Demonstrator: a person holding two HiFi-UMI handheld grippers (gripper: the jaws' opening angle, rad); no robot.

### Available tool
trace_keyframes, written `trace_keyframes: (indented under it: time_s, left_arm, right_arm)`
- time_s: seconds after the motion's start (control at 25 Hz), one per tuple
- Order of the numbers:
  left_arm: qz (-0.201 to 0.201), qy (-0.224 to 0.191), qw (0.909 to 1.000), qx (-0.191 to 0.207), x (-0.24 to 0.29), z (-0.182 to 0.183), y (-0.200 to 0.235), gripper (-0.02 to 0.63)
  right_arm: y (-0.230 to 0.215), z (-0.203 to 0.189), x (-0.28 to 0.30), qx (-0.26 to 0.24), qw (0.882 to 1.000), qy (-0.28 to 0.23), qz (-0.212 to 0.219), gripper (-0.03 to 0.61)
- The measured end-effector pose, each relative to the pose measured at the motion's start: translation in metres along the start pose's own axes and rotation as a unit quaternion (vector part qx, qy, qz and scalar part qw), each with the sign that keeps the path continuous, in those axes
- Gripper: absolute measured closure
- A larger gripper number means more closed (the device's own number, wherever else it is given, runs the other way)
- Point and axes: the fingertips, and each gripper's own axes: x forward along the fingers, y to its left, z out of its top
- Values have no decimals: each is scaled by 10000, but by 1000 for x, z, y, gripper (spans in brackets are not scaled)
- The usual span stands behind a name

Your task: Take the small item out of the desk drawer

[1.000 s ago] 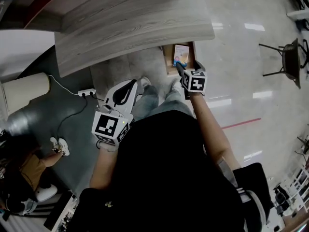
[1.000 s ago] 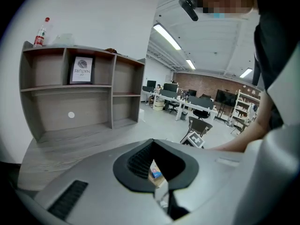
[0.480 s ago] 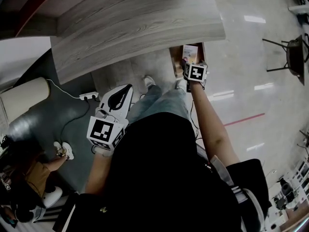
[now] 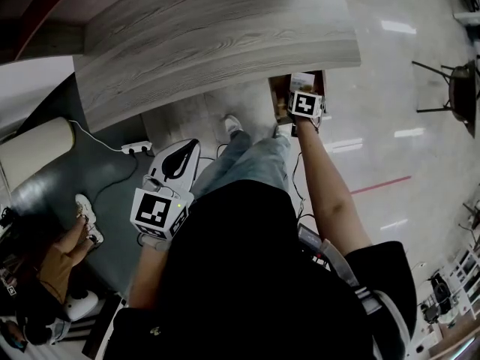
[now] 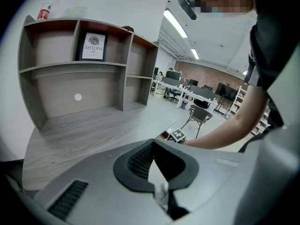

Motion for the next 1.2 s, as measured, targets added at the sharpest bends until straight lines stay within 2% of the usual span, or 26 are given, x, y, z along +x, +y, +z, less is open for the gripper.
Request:
trace_keyframes:
  time_s: [0.36,0.48,0.64,0.68,0.8,0.84,0.96,1.12,1.2]
  left_arm:
    - [50,188,9998,43,0,-11,12,606]
    - [90,210,9997,-8,-1,-14,17,606]
    - [67,195,9998,-8,-1,-15,16,606]
    - [52,186,9998,-4,-1,-15,15,606]
    - [24,139,9999,4,0,-11,12,606]
    - [13,113,9999,7,0,-9,11,606]
    - [-21,1,10000,-16,1,0,6,606]
    - [-53,-159,9999,41,5,17,-5,606]
    - [-79,-234,9996,115,6,26,-12,606]
  right_arm:
    - [-7,2,26,182,9995,215,-157,135]
    - [-2,6,22,177,9996,239,39,137]
    - [16,19,34,73,9983,-98,578,147]
    - [18,19,32,19,9983,-75,575,150]
    - [2,7,13,-276,9991,311,-71,150]
    - [-1,4,9,-356,9986,368,-167,150]
    - [7,5,-5,-539,9980,329,-62,152]
    - [-1,-5,-44,-701,9953,614,-276,152]
    - [8,0,-57,-770,9960,442,-42,150]
